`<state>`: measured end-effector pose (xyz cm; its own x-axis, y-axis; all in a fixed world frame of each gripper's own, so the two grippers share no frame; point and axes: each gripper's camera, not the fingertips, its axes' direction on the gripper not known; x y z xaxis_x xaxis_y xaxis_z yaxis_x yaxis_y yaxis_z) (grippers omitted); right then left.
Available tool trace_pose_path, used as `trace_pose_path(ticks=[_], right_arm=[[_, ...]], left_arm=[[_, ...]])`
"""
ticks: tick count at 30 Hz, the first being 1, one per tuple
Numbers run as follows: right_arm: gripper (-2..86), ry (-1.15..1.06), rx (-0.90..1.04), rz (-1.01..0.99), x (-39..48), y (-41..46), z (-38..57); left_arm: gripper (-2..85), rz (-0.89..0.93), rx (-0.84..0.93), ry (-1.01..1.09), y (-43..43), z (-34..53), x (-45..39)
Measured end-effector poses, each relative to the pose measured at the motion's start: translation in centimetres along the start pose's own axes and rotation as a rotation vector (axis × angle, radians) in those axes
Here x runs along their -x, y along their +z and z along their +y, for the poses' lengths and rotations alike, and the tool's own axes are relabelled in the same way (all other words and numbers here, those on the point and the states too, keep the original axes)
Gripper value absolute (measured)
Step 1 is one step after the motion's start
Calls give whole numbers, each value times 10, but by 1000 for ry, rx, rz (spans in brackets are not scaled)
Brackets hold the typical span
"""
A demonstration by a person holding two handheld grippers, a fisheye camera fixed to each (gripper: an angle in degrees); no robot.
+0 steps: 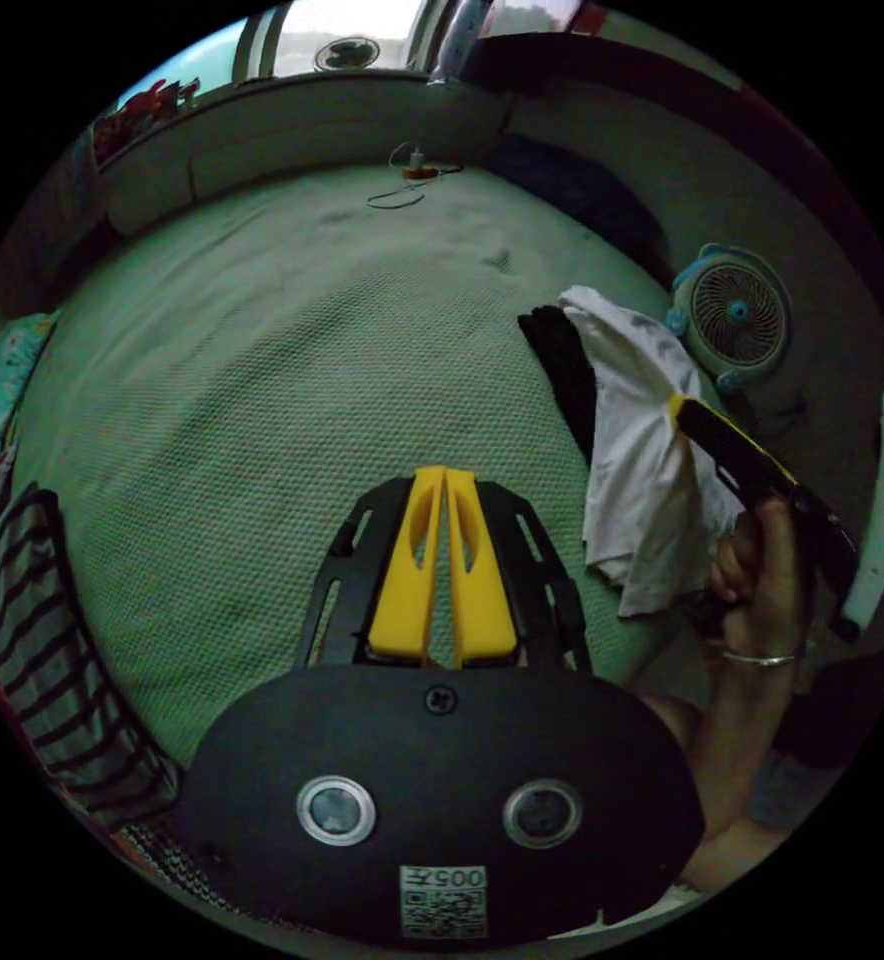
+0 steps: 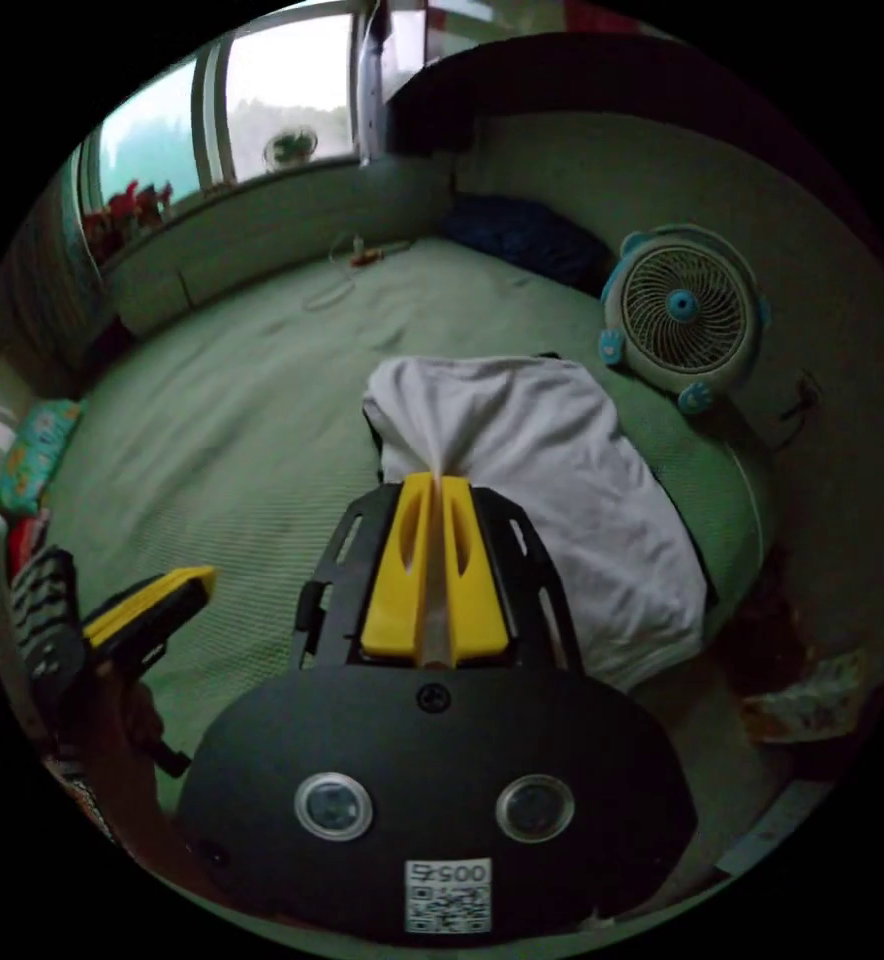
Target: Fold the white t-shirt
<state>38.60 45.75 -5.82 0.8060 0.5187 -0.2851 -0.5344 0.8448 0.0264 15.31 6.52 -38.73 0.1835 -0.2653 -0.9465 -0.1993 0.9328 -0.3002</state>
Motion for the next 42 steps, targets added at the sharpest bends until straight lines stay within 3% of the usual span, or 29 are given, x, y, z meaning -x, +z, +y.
trace_pose_path(ticks=[5,12,17,21,25,29,42], right_arm=[[-15,-56,-55,-148,0,-14,8],[-7,-275,17,-621,69,-17,21],[53,-424,-18,-969,98,-40,33],[75,-404,-47,-1138,83,-34,27],[69,-163,-99,-1030,40,-11,15],[89,-110,-102,-895,27,4,10],[116,-442,151,-603,127,63,25]], left_arm=[[-1,-73,-62,-71,-19,-12,29],[0,-321,-62,-372,-53,1,102],[-2,-408,-135,-489,-81,13,143],[-5,-345,-178,-474,-90,12,159],[-6,-311,-117,-373,-82,-2,156],[-5,-272,-65,-269,-77,-15,155],[-5,-210,-98,-379,-114,-12,225]])
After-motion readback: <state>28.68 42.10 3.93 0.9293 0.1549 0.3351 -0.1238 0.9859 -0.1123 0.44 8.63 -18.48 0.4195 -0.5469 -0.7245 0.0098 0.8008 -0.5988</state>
